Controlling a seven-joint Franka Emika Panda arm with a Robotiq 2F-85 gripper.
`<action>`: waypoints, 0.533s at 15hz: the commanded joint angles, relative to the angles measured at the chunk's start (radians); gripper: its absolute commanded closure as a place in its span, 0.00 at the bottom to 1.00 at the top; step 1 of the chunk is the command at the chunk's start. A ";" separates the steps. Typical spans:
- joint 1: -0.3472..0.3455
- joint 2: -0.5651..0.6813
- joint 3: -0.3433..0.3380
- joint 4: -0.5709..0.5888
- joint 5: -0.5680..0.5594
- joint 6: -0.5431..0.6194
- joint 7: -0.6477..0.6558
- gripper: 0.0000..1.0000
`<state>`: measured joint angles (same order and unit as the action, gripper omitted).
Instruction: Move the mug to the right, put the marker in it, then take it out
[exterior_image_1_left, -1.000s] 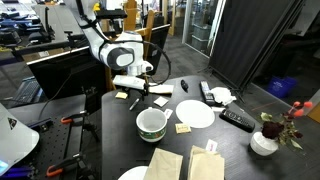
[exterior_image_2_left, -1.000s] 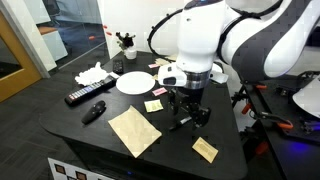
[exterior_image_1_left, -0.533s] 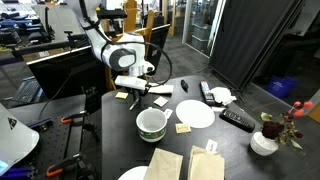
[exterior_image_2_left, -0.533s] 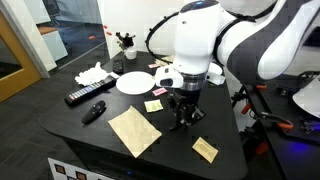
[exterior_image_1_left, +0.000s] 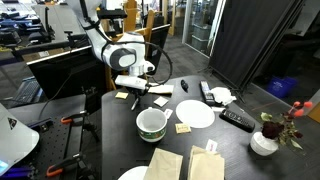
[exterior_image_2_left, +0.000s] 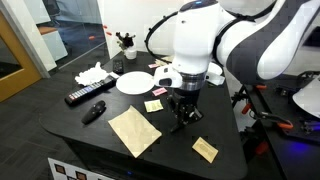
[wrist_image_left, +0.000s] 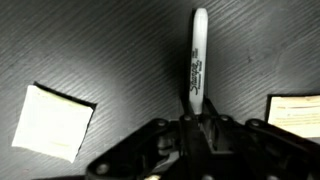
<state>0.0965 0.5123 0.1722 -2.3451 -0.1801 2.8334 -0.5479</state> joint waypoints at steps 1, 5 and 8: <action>-0.018 -0.074 0.019 -0.053 -0.012 0.027 0.068 0.96; -0.026 -0.178 0.026 -0.110 0.015 -0.003 0.136 0.96; -0.028 -0.264 0.018 -0.156 0.025 -0.002 0.171 0.96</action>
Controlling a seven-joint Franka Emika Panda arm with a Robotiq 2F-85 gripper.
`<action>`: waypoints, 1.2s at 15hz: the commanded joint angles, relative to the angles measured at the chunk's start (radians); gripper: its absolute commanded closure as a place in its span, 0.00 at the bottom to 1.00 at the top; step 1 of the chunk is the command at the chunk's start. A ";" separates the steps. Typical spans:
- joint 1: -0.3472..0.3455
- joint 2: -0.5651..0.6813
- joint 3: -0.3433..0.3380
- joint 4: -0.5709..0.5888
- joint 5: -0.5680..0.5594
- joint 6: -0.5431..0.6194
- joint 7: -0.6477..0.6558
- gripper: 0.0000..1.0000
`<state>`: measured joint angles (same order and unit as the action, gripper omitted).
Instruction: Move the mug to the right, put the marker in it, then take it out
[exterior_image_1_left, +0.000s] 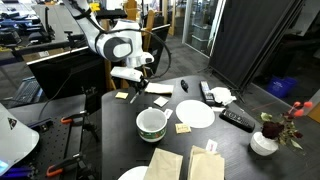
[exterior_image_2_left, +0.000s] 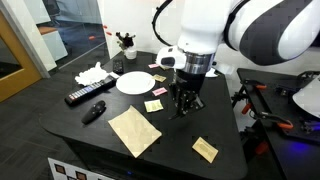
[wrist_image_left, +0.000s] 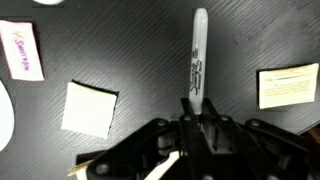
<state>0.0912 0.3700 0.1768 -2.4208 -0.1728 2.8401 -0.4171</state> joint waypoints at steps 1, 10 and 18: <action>-0.025 -0.148 0.011 -0.095 0.022 -0.007 0.051 0.96; -0.059 -0.356 -0.024 -0.218 0.224 0.056 0.093 0.96; -0.078 -0.458 -0.125 -0.272 0.132 0.094 0.401 0.96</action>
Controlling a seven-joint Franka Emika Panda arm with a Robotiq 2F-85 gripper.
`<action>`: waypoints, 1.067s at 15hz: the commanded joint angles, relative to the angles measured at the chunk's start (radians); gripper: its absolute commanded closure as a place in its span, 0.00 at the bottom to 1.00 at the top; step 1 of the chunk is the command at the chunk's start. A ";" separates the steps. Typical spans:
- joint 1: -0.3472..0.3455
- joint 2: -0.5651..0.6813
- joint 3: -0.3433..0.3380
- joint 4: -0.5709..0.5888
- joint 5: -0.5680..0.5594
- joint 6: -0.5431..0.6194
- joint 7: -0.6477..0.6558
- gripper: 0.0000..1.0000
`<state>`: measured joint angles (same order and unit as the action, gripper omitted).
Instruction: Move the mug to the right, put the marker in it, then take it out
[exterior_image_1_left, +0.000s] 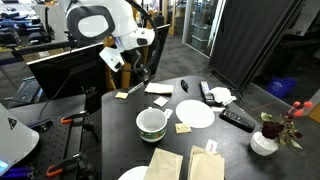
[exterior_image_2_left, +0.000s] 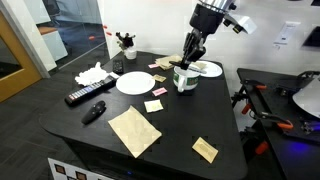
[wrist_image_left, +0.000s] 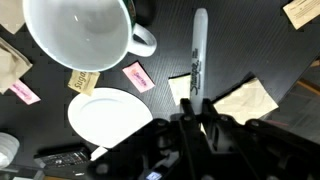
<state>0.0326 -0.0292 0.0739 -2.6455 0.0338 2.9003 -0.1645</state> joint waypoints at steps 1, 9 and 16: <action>-0.030 -0.066 -0.026 -0.050 -0.117 0.033 0.210 0.96; -0.150 -0.117 0.015 -0.039 -0.538 -0.026 0.833 0.96; -0.204 -0.163 0.099 -0.023 -0.884 -0.160 1.389 0.96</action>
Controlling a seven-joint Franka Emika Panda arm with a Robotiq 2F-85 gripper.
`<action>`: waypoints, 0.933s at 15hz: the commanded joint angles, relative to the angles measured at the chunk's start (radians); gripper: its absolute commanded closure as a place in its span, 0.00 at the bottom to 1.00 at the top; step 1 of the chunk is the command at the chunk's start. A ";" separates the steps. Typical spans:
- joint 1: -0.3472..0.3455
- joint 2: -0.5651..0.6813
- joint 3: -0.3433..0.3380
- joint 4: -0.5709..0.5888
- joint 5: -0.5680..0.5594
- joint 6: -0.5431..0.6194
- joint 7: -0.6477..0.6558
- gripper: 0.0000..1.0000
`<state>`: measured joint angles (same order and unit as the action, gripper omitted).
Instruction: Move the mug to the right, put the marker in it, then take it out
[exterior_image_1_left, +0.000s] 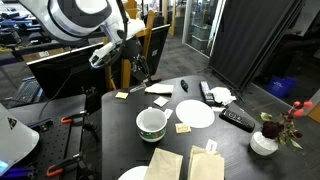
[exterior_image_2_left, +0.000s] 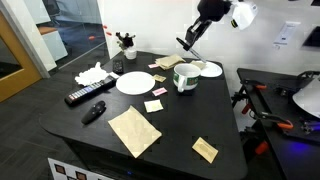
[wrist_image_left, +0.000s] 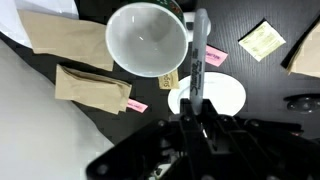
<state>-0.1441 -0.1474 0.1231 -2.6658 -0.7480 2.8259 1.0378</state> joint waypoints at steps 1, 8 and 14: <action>-0.023 -0.044 0.059 -0.002 -0.125 -0.109 0.241 0.96; -0.020 -0.025 0.116 0.007 -0.306 -0.211 0.580 0.96; -0.017 -0.016 0.133 0.012 -0.519 -0.330 0.845 0.96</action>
<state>-0.1506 -0.1663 0.2353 -2.6641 -1.1876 2.5633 1.7766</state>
